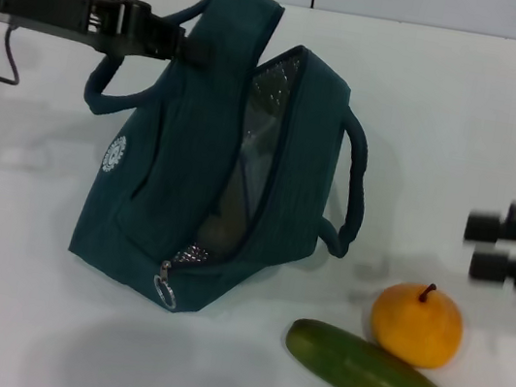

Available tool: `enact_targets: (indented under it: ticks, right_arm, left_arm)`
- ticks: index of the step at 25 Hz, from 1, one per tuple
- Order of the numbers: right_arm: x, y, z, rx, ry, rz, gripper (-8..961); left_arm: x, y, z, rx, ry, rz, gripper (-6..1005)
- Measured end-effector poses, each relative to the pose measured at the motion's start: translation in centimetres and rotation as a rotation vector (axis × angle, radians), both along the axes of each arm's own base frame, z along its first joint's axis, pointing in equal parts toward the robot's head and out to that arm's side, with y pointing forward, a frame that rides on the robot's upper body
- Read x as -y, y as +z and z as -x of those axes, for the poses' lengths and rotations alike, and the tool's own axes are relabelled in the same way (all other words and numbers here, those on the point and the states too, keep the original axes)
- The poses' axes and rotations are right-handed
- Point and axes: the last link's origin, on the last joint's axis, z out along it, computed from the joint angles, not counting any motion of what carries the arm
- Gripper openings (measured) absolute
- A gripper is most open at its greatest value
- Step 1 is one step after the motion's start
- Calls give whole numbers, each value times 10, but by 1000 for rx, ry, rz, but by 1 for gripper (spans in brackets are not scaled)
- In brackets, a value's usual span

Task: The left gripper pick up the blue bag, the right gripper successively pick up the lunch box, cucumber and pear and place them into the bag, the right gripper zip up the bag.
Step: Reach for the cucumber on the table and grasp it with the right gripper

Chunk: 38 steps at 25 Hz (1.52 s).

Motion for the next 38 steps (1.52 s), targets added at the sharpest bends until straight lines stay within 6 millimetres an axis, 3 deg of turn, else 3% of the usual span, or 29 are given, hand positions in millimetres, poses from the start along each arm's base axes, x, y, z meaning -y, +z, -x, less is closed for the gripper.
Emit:
enact_targets:
  ticks: [5,16,22,32,38]
  right_arm:
    - [-2,-9,9,195,-26,106,340]
    - [-33,-45,72,414,-32,218,348]
    - [-43,-67,93,564,-61,248,352]
    - [-45,-90,127,771,-82,334,560]
    - [-50,-100,134,895,-163,391,791]
  left_arm:
    - [-1,3,1,9,6,-17,54]
    - [-5,4,-1,4,-9,-38,53]
    - [-6,4,-2,8,-6,-45,53]
    - [-6,5,-4,35,1,-49,53]
    - [-6,5,-6,55,5,-52,53]
